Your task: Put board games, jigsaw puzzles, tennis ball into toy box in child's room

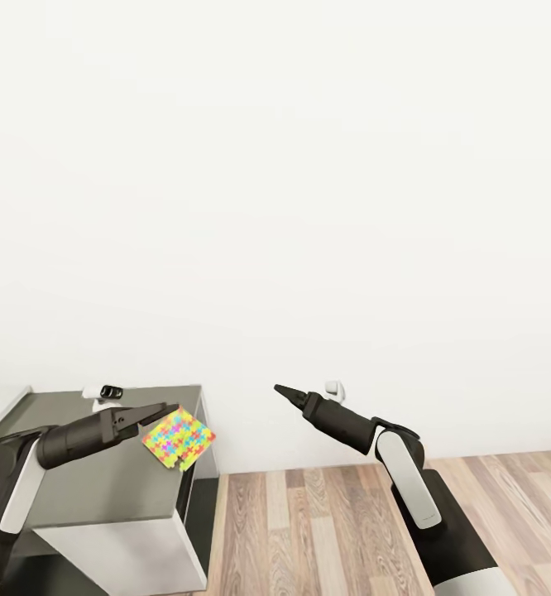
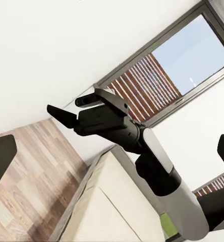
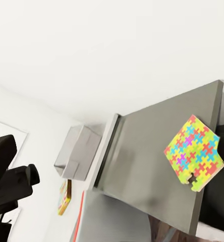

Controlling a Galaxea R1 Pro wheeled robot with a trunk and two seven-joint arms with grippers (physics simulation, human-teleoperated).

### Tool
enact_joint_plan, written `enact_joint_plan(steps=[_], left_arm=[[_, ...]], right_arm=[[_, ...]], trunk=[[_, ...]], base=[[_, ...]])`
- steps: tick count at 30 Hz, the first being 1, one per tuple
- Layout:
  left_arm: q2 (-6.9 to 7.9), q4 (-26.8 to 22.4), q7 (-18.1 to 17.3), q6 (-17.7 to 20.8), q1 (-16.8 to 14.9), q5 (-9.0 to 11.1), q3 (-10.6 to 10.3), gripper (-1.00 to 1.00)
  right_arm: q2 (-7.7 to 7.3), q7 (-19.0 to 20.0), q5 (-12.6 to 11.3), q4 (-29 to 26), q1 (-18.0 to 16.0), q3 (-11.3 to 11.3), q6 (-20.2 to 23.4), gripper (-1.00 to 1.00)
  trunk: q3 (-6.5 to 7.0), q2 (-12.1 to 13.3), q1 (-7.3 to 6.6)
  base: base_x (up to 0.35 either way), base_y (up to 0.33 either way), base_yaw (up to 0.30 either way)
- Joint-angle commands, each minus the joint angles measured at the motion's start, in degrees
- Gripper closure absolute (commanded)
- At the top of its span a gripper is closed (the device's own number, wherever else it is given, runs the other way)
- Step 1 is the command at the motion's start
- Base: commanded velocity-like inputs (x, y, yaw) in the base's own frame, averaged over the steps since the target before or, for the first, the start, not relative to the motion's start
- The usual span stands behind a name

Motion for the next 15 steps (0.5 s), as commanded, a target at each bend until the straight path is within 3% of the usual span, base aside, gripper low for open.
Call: enact_joint_plan(steps=[1, 13, 15], left_arm=[[0.02, 0.0, -0.1, 0.6, 0.0, 0.1, 0.0, -1.0], [0.02, 0.0, -0.1, 0.6, 0.0, 0.1, 0.0, -1.0], [0.02, 0.0, -0.1, 0.6, 0.0, 0.1, 0.0, -1.0]], right_arm=[[0.03, 0.1, 0.0, 0.0, -0.1, -0.1, 0.3, -1.0], [0.06, 0.0, 0.0, 0.3, -0.1, 0.0, 0.5, -1.0], [0.11, -0.1, -0.1, 2.5, -0.1, -0.1, 0.7, -1.0]], trunk=[[-0.12, -0.1, 0.05], [-0.12, -0.1, 0.05], [-0.12, -0.1, 0.05]], base=[[0.157, 0.038, 0.0], [0.133, 0.037, 0.0], [0.17, 0.06, 0.0]])
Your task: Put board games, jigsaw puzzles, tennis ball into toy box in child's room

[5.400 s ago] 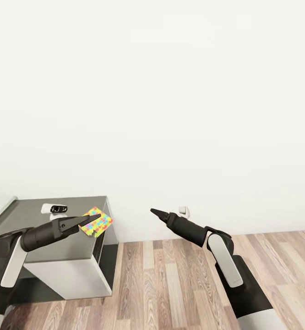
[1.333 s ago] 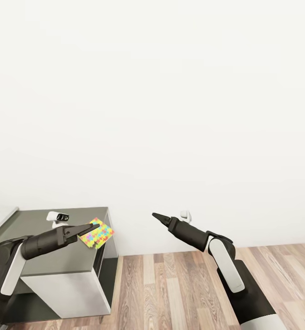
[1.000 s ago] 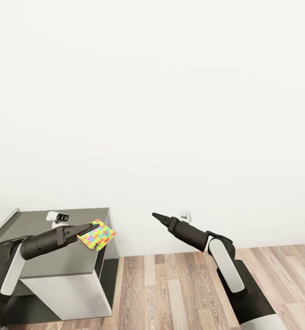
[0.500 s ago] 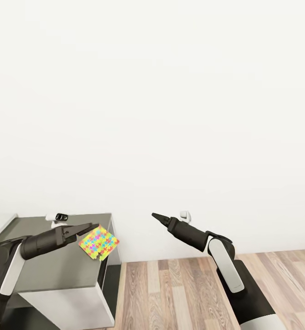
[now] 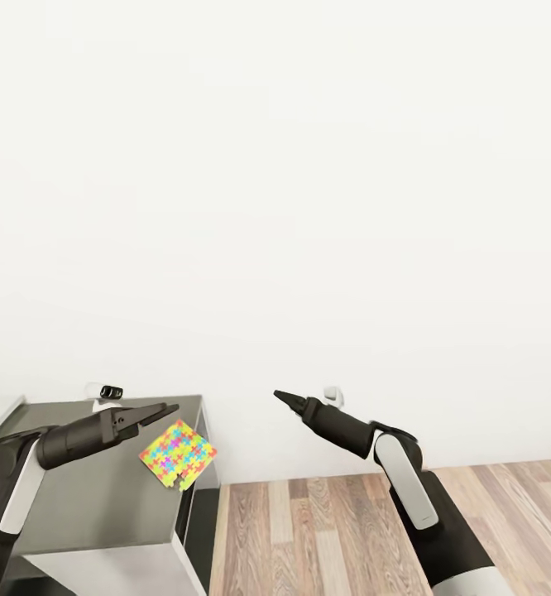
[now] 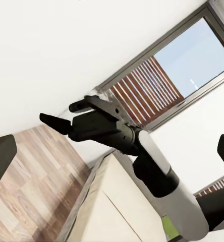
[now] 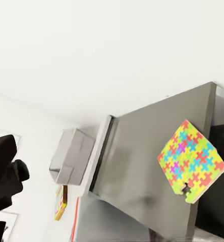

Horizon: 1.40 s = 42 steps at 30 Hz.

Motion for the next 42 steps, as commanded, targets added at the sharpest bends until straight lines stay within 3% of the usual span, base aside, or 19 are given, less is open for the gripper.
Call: enact_joint_plan(steps=[1, 7, 23, 25, 29, 33, 42], left_arm=[[0.02, 0.0, -0.1, 0.6, 0.0, 0.1, 0.0, -1.0], [0.02, -0.3, -0.2, 0.7, 0.4, 0.3, 0.4, -1.0], [0.02, -0.6, -0.3, 0.9, 0.9, 0.6, 3.1, -1.0], [0.02, -0.6, -0.3, 1.0, 0.9, 0.6, 3.2, -1.0], [0.02, -0.6, -0.3, 1.0, 0.9, 0.6, 3.2, -1.0], [0.05, -0.6, -0.3, 1.0, 0.9, 0.6, 3.2, -1.0], [0.1, -0.6, -0.3, 1.0, 0.9, 0.6, 3.3, -1.0]], right_arm=[[0.06, 0.2, -0.1, 2.1, 0.0, -0.1, 0.4, -1.0], [0.31, 0.8, -0.5, 15.0, -1.5, -0.2, 0.6, -1.0], [0.86, 0.0, -0.1, 20.0, -2.4, -0.4, -0.9, -1.0], [0.88, -0.3, 0.0, 22.3, -2.7, -0.3, -1.2, -1.0], [0.99, -1.3, 0.0, 30.9, -6.5, -0.3, -1.4, -1.0], [2.31, -1.8, 0.1, 40.1, -10.0, -0.3, -1.4, -1.0], [5.23, -1.6, 0.1, 43.4, -11.1, -0.2, -3.9, -1.0]], trunk=[[-0.12, -0.1, 0.05], [-0.12, -0.1, 0.05], [-0.12, -0.1, 0.05], [-0.12, -0.1, 0.05], [-0.12, -0.1, 0.05], [-0.12, -0.1, 0.05], [-0.12, -0.1, 0.05]], base=[[0.1, 0.03, 0.0], [0.033, 0.01, 0.0], [0.002, 0.001, 0.0], [0.0, 0.0, 0.0], [0.0, 0.0, 0.0], [0.0, 0.0, 0.0], [0.0, 0.0, 0.0]])
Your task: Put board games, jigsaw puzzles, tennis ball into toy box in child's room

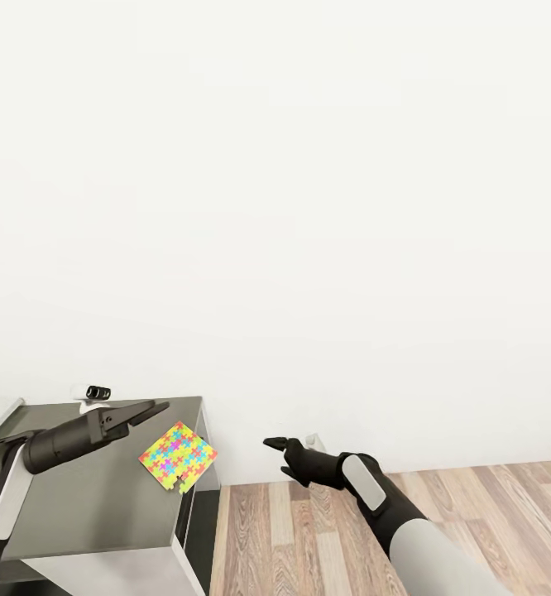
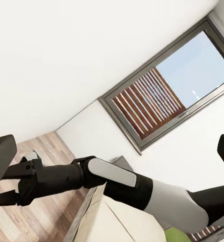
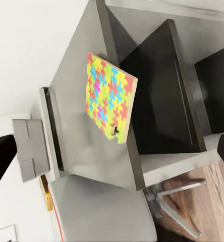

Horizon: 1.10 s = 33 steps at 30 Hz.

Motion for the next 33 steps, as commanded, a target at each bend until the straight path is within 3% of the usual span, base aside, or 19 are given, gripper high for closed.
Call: enact_joint_plan(steps=[1, 6, 11, 16, 33], left_arm=[[0.02, 0.0, -0.1, 0.6, 0.0, 0.1, 0.0, -1.0], [0.02, 0.0, -0.2, 0.7, 0.0, 0.1, 0.1, -1.0], [0.02, 0.0, -0.2, 0.7, 0.0, 0.1, 0.9, -1.0], [0.0, 0.0, -0.2, 0.7, 0.0, 0.1, 1.1, -1.0], [0.0, -0.2, -4.7, 0.7, 0.1, 0.0, 1.2, -1.0]], right_arm=[[0.16, 0.3, 0.1, 0.0, -0.1, 0.1, -0.1, -1.0], [0.57, 1.9, -0.3, 0.4, -0.1, 0.1, -0.4, -1.0], [0.73, 9.3, -0.1, 0.6, -0.1, 0.2, -0.5, -1.0], [0.96, 12.5, 0.0, 0.7, -0.1, 0.2, 0.8, -1.0], [2.6, 13.2, 0.0, 0.6, -0.1, 0.2, 7.3, -1.0]], trunk=[[-0.12, -0.1, 0.04], [-0.12, -0.1, 0.04], [-0.12, -0.1, 0.04], [-0.12, -0.1, 0.04], [-0.12, -0.1, 0.04]], base=[[0.0, 0.0, 0.0], [0.0, 0.0, 0.0], [0.0, 0.0, 0.0], [0.0, 0.0, 0.0], [0.046, 0.0, 0.0]])
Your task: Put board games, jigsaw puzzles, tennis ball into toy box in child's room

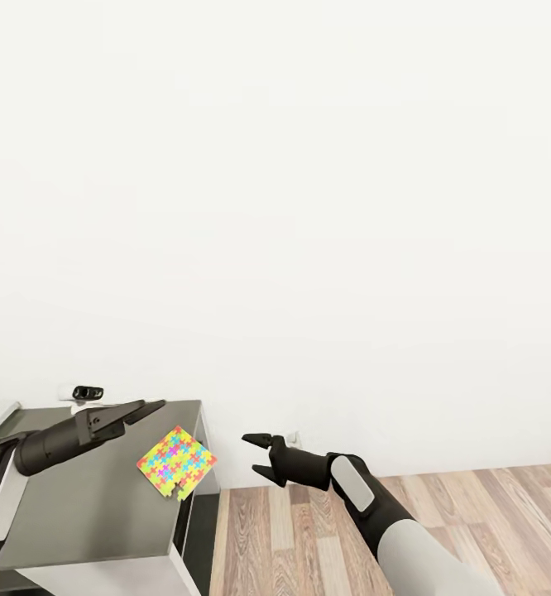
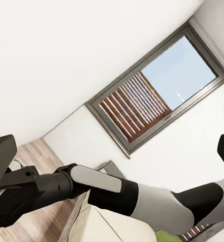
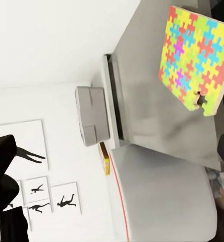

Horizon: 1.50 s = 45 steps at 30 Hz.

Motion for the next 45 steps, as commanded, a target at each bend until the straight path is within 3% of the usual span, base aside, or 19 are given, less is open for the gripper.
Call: enact_joint_plan(steps=[1, 8, 12, 20, 45], left_arm=[[0.05, -0.2, -0.3, 0.7, 0.0, 0.0, 0.0, -1.0], [0.07, -0.4, -1.0, 0.9, -0.1, 0.0, 0.3, -1.0], [0.1, -0.3, -1.1, 1.0, -0.1, 0.1, 0.4, -1.0], [0.04, 0.1, -4.1, 0.9, 0.0, 0.0, 0.3, -1.0], [0.03, 0.2, -4.1, 0.8, 0.7, -0.1, 0.4, -1.0]], right_arm=[[0.31, 0.2, 0.1, 0.0, -0.1, 0.2, 0.2, -1.0], [1.05, 0.2, 0.1, -0.3, -0.1, 4.1, 0.4, -1.0], [1.05, 0.4, 0.0, -0.4, -0.1, 5.0, 0.4, -1.0], [1.05, 0.1, 0.0, -0.4, -0.1, 5.5, 0.4, -1.0], [1.05, 0.0, 0.1, -0.4, -0.1, 5.6, 0.1, -1.0]], trunk=[[-0.12, -0.1, 0.04], [-0.12, -0.1, 0.04], [-0.12, -0.1, 0.04], [-0.12, -0.1, 0.04], [-0.12, -0.1, 0.04]], base=[[0.023, 0.0, 0.0], [0.008, 0.0, 0.0], [0.001, 0.0, 0.0], [0.0, 0.0, 0.0], [0.048, 0.052, 0.0]])
